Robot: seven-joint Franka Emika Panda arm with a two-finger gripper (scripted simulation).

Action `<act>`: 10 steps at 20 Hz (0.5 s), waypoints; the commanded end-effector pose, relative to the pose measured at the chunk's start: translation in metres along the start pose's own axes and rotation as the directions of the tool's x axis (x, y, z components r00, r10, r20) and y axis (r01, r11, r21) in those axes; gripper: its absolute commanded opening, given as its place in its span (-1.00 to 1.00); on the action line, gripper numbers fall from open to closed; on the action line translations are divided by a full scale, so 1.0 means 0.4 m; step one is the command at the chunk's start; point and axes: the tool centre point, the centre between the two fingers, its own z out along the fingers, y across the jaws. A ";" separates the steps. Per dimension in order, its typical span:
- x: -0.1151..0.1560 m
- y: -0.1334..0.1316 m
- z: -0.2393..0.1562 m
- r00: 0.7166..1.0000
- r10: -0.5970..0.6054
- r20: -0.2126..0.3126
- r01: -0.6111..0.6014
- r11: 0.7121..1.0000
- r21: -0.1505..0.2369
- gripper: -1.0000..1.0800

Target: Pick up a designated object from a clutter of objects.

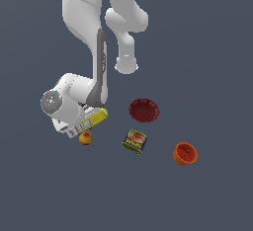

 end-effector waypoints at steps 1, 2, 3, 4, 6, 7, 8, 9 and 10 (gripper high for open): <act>0.004 -0.012 0.025 1.000 -0.008 0.011 0.008 1.000 0.013 -1.00; 0.004 -0.012 0.025 1.000 -0.008 0.011 0.008 1.000 0.013 -1.00; 0.004 -0.012 0.025 1.000 -0.008 0.011 0.008 1.000 0.013 -1.00; 0.004 -0.012 0.025 1.000 -0.008 0.011 0.008 1.000 0.013 -1.00; 0.003 -0.003 0.002 1.000 -0.003 0.001 0.003 1.000 0.001 -1.00; 0.002 -0.004 0.001 1.000 -0.003 0.001 0.003 1.000 0.001 -1.00; 0.002 -0.006 -0.002 1.000 -0.003 0.001 0.003 1.000 0.001 -1.00; 0.001 -0.009 -0.006 1.000 -0.003 0.001 0.003 1.000 0.001 -1.00; -0.001 -0.012 -0.011 1.000 -0.003 0.001 0.003 1.000 0.001 -1.00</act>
